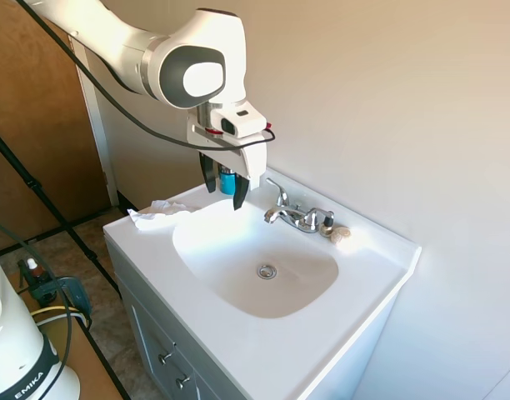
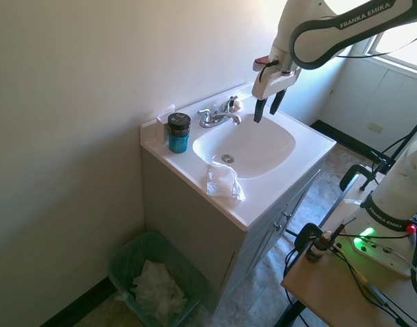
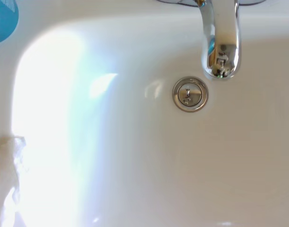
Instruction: Throw the tissue in the trash bin
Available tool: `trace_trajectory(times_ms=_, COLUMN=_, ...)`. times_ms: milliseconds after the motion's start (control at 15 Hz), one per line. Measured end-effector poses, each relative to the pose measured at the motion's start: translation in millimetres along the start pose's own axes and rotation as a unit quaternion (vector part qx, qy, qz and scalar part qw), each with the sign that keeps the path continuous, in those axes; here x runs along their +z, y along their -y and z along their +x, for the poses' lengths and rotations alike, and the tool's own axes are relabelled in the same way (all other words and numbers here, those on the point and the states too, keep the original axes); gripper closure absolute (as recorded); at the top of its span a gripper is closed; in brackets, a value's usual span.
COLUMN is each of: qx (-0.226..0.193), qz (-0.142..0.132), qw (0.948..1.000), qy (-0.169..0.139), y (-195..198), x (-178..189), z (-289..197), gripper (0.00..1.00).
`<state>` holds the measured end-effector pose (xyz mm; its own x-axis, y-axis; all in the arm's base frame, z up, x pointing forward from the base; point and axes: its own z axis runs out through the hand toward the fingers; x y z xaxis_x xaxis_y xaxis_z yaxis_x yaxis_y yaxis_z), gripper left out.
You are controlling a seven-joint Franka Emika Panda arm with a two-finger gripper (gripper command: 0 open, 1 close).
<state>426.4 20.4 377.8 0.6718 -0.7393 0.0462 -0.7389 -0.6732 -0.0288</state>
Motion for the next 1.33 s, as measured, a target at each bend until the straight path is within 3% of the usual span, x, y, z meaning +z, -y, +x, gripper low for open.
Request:
trace_trajectory(times_ms=200, qx=-0.008, qz=0.001, qw=1.0, qy=0.001, y=4, x=0, z=-5, gripper=0.0)
trace_trajectory(times_ms=600, qx=-0.043, qz=0.014, qw=0.999, qy=-0.005, y=65, x=3, z=-92, gripper=0.0)
trace_trajectory(times_ms=867, qx=-0.045, qz=0.001, qw=0.999, qy=0.006, y=90, x=42, z=-130, gripper=0.0)
trace_trajectory(times_ms=1333, qx=-0.035, qz=-0.029, qw=0.9985, qy=0.03, y=108, x=105, z=-148, gripper=0.0)
